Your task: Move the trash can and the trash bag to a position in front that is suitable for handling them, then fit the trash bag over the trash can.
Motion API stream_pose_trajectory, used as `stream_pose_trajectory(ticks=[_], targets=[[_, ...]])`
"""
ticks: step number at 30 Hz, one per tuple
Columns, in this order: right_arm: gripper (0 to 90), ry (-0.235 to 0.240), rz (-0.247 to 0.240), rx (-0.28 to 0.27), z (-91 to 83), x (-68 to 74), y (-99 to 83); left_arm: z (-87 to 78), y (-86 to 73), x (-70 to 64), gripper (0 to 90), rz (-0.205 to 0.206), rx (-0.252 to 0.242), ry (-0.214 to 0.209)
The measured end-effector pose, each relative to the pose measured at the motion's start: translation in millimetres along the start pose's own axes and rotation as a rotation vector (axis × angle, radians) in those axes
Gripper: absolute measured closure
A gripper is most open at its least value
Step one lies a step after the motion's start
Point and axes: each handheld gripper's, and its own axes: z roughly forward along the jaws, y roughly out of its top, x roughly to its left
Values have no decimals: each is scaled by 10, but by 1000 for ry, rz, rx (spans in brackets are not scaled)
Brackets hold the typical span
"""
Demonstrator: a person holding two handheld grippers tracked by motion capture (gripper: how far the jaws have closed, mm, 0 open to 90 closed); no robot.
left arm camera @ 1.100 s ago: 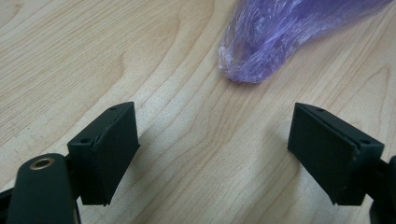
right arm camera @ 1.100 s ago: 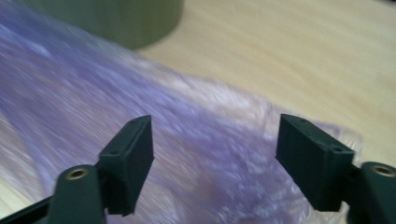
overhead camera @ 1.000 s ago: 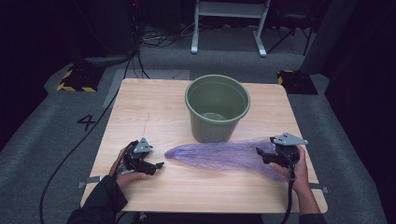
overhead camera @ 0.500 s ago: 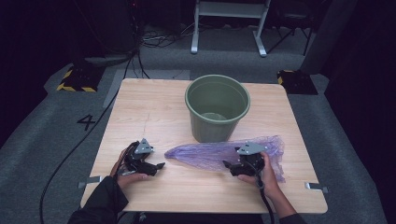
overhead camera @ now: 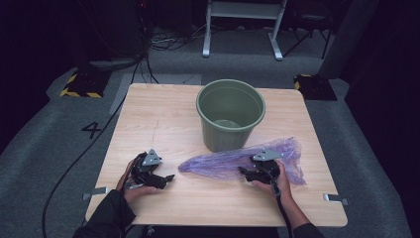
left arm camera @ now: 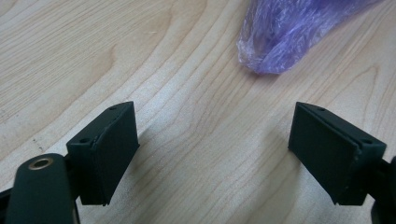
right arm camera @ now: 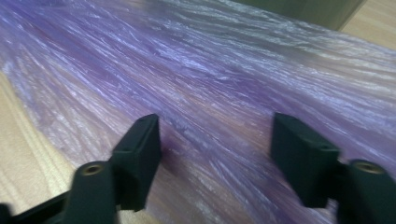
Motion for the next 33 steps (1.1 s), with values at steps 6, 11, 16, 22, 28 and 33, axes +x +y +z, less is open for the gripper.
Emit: stream_pose_trajectory(ticks=[6, 11, 16, 22, 28, 33], targets=[[684, 32, -11, -17, -14, -22, -6, 14, 13, 16, 152, 6, -1, -9], [849, 23, -19, -18, 4, -13, 12, 14, 13, 16, 152, 6, -1, -9], [893, 24, -36, -23, -2, -8, 9, 14, 13, 16, 152, 6, -1, -8], [899, 18, -26, -53, -96, -50, -46, 14, 14, 17, 152, 7, -1, -8], [900, 7, -24, -121, -287, -118, -50, 23, 22, 25, 152, 9, -2, -12], [900, 1, -28, -180, -423, -185, -49, 23, 22, 25, 152, 10, -2, -11]])
